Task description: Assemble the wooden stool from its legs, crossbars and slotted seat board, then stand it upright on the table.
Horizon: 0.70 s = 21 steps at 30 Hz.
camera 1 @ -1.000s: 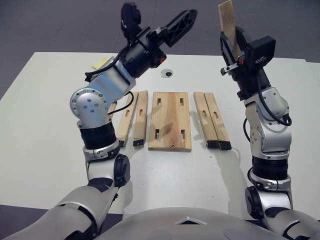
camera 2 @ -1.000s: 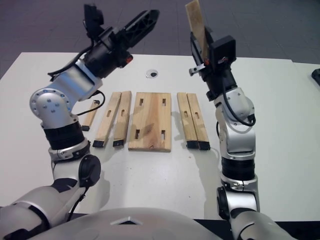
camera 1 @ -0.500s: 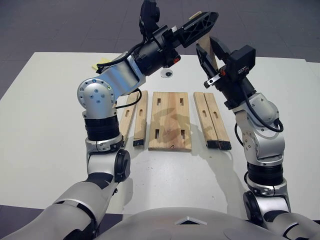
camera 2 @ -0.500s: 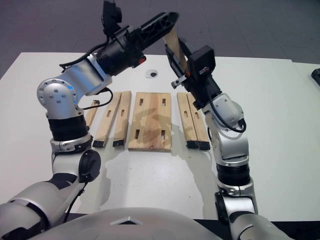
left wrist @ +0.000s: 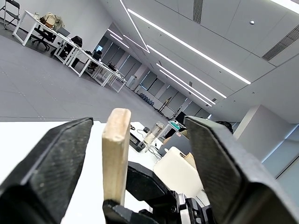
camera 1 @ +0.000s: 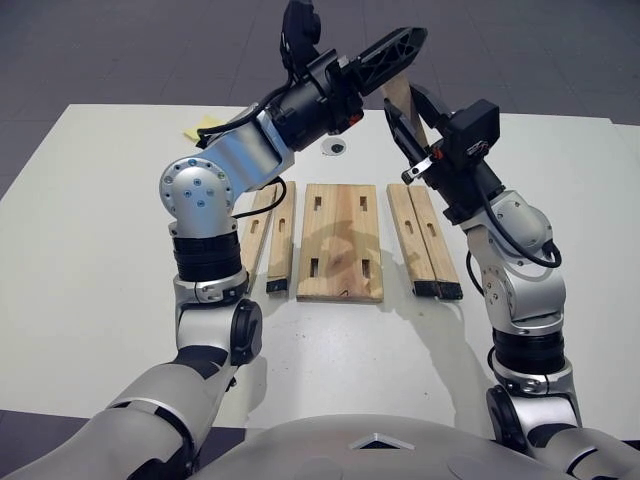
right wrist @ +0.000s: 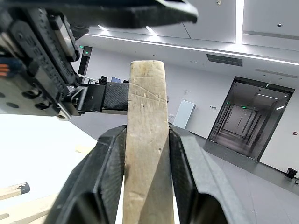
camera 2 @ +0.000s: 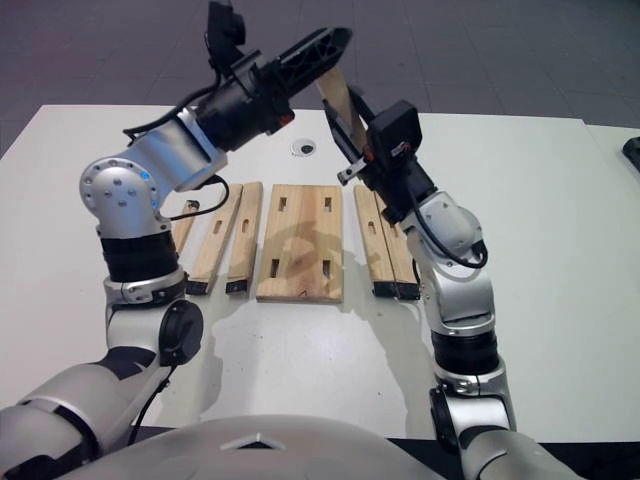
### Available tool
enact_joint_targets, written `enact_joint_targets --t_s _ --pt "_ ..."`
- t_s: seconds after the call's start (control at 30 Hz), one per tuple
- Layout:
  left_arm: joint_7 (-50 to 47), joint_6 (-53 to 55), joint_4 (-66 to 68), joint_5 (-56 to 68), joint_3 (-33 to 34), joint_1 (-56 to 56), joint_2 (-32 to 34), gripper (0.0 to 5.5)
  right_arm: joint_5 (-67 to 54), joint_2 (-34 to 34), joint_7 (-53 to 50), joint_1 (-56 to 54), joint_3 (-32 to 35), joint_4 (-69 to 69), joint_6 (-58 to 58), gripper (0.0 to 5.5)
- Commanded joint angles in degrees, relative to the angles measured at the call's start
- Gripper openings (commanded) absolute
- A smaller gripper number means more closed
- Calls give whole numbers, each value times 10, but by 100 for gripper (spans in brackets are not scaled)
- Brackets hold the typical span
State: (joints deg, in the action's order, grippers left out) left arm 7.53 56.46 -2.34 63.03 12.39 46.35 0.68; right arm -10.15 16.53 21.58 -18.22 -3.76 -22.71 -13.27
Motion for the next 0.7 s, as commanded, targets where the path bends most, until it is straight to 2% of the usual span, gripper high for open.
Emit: enact_joint_targets --t_s 0.03,0.2,0.37,0.5,0.7 --pt "1 0 7 -9 -9 -9 1 278 6 0 0 -1 -4 -4 -1 130" --pt "3 1 7 -10 -12 -9 2 210 7 -1 -3 0 -4 -2 0 130" --pt "4 3 7 -8 -10 -10 3 109 9 -2 -6 4 -4 0 2 130" --pt "5 4 6 -7 -10 -13 1 53 10 -2 -7 6 -4 0 2 130" --pt "13 -14 -6 -31 -28 -27 4 45 12 0 -7 8 -6 6 -1 130"
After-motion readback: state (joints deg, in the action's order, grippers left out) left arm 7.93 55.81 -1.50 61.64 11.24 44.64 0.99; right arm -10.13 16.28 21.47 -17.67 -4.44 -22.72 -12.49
